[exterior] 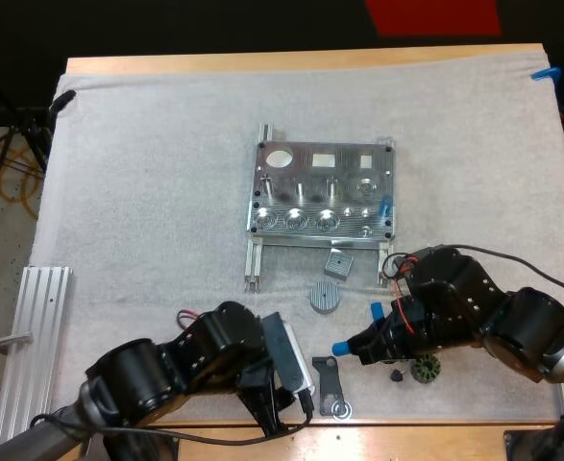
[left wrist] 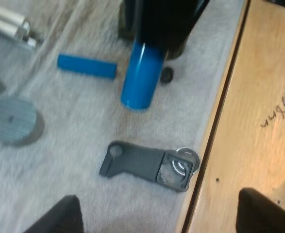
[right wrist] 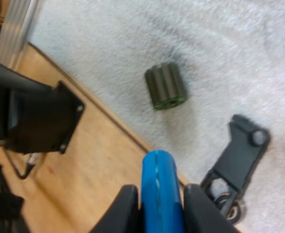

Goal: Load cells from right to left

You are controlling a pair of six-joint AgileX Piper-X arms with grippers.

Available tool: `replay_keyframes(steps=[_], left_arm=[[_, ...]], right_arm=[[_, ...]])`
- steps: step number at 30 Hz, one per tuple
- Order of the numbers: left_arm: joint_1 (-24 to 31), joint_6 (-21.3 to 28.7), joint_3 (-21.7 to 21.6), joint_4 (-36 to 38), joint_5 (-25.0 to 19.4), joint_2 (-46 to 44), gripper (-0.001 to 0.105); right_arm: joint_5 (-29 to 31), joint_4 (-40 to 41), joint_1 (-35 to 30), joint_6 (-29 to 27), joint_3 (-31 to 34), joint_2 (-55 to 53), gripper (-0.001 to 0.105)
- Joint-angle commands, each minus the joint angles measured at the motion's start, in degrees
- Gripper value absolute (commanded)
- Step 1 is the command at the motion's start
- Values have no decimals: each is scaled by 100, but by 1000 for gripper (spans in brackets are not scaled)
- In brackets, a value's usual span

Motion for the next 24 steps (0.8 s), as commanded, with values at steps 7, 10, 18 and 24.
replay_keyframes(steps=[7, 10, 18, 24], left_arm=[[-1, -1465, -52, 2, -1304, -500, 65], [-1, -1831, -52, -95, -1749, -680, 65], [-1, -2449, -52, -197, -2750, -986, 65], [-1, -2482, -52, -250, -2968, -986, 65]], right_arm=[[861, 664, 10, -883, -346, -1, 17], [1205, 894, 10, -1185, -519, -1, 17], [1821, 1109, 10, -1747, -1026, -1, 17], [2342, 1410, 10, -2291, -1422, -1, 17]])
